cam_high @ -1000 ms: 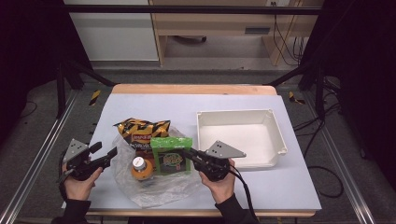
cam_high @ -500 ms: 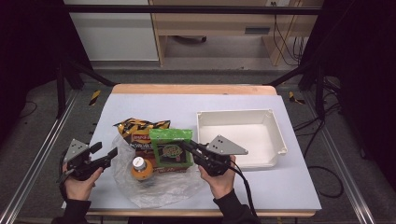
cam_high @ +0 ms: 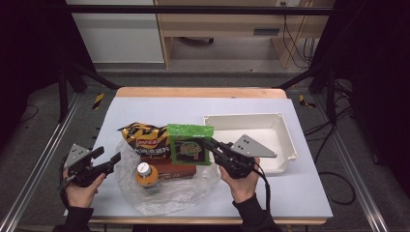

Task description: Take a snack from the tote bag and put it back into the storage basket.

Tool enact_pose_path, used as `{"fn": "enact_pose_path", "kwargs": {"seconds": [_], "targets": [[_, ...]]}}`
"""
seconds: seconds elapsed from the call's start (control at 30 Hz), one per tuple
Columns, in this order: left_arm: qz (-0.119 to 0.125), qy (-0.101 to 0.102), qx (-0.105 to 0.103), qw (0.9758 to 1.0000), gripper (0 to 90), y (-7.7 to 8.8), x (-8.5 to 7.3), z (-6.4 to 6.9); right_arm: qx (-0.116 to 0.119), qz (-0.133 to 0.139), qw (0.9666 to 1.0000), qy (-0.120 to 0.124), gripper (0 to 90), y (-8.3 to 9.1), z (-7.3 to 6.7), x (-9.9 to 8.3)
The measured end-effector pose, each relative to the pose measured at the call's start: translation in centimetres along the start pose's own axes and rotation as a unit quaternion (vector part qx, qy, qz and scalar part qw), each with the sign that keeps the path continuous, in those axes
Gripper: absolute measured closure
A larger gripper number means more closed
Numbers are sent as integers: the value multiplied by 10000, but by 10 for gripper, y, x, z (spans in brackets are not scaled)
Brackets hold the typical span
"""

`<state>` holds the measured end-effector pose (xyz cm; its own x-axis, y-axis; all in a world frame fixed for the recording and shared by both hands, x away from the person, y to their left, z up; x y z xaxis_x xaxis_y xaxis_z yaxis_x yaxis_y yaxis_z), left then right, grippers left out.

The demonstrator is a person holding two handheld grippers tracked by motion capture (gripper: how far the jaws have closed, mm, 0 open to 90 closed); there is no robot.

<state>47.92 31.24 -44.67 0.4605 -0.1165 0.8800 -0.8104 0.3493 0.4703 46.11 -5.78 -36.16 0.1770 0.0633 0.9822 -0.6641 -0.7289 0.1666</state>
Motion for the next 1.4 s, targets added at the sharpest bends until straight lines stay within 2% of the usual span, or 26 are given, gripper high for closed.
{"fn": "enact_pose_path", "kwargs": {"seconds": [0.07, 0.17, 0.2, 0.23, 0.3, 0.33, 0.4, 0.43, 0.47, 0.5, 0.63, 0.77, 0.9, 1.4], "targets": [[5, 5, 8, 10000, 281, 1, 1, -1, -179, 43, 9998, 11, 853, 10, 11, 4], [40, 31, 14, 10000, 280, 2, 1, 0, -279, 99, 9996, -22, 853, 16, 19, 7], [41, 30, 23, 10000, 279, 2, 1, -1, -390, 143, 9991, -35, 853, 22, 28, 9], [41, 30, 23, 10000, 278, 2, 1, -1, -390, 143, 9991, -35, 853, 22, 28, 9], [34, 25, 28, 10000, 278, 2, 1, -2, -555, 181, 9982, -100, 853, 28, 41, 12], [35, 25, 28, 10000, 278, 2, 1, -2, -555, 181, 9982, -100, 853, 28, 41, 12], [38, 29, 27, 10000, 275, 2, 1, -2, -714, 203, 9972, -114, 853, 34, 54, 15], [41, 29, 27, 10000, 275, 2, 1, -2, -714, 203, 9972, -114, 853, 34, 54, 15], [47, 23, 25, 10000, 267, 3, 2, -2, -790, 214, 9965, -164, 853, 36, 62, 15], [43, 4, 28, 10000, 267, 3, 2, -2, -790, 214, 9965, -164, 853, 36, 62, 15], [42, -24, -3, 10000, 252, 3, 1, -2, -981, 179, 9949, -179, 853, 38, 80, 15], [48, -29, -39, 10000, 249, 3, 1, -2, -1061, 165, 9940, -221, 853, 37, 91, 15], [58, -4, -41, 10000, 247, 4, 1, -3, -1246, -1, 9919, -260, 853, 32, 109, 9], [12, -30, -62, 10000, 246, 1, -1, -1, -1440, -331, 9885, -321, 853, 2, 128, -12]]}}
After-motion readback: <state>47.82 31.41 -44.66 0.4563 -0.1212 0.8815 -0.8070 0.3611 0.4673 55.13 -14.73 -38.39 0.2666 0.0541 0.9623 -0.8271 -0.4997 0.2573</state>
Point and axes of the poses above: each handheld gripper's, and its own axes: y roughly backward along the jaws, x roughly out of its top, z roughly to its right, the point moved 6 cm from there along -y, roughly forward along the jaws, and after that the axes turned 4 degrees about -z, right-handed, at the moved point
